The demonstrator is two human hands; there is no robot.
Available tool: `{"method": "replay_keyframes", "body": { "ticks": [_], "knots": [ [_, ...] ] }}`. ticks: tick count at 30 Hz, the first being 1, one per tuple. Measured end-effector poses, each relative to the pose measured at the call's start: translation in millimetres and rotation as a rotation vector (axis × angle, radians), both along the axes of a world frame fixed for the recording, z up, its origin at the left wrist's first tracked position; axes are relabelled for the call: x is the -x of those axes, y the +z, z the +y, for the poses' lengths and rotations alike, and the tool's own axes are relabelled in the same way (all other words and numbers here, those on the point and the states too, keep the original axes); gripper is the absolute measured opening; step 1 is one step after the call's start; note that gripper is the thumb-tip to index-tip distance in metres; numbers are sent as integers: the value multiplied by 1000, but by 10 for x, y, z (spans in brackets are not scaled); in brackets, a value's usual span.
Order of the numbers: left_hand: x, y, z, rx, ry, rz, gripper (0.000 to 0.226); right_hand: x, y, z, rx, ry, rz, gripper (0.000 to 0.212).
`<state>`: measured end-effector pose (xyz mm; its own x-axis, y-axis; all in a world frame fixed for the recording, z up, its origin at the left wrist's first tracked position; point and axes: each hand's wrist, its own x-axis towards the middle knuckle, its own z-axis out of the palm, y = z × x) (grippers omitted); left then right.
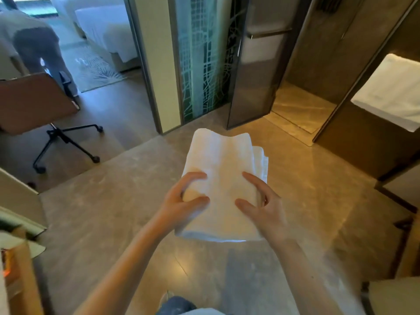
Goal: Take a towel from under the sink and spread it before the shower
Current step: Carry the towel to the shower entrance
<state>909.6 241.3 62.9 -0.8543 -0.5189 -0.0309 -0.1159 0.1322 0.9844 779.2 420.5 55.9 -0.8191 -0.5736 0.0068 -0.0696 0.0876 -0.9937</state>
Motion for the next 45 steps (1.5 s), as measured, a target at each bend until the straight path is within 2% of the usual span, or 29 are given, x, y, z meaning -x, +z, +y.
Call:
{"method": "replay_keyframes", "body": {
  "ticks": [8, 15, 22, 31, 38, 43, 45],
  "knots": [
    [-109, -28, -1552, 97, -107, -69, 48, -202, -4, -1406, 44, -31, -36, 60],
    [611, -150, -2198, 100, -277, -61, 52, 245, -26, -1847, 15, -139, -43, 58],
    [1889, -295, -2667, 152, -290, -83, 52, 1435, -248, -2327, 12, -207, -66, 59],
    [3704, -105, -3291, 183, -345, -101, 53, 3142, -148, -2887, 30, -245, -58, 61],
    [4793, -181, -3667, 128, -405, -61, 51, 4133, -240, -3229, -92, -353, -11, 61],
    [5662, -306, -4087, 131, -459, -45, 51, 4836, -344, -3634, -75, -423, -12, 64],
    [6046, -341, -4268, 70, -490, -64, 51, 5143, -348, -3802, -66, -454, -41, 63]
  ]
}}
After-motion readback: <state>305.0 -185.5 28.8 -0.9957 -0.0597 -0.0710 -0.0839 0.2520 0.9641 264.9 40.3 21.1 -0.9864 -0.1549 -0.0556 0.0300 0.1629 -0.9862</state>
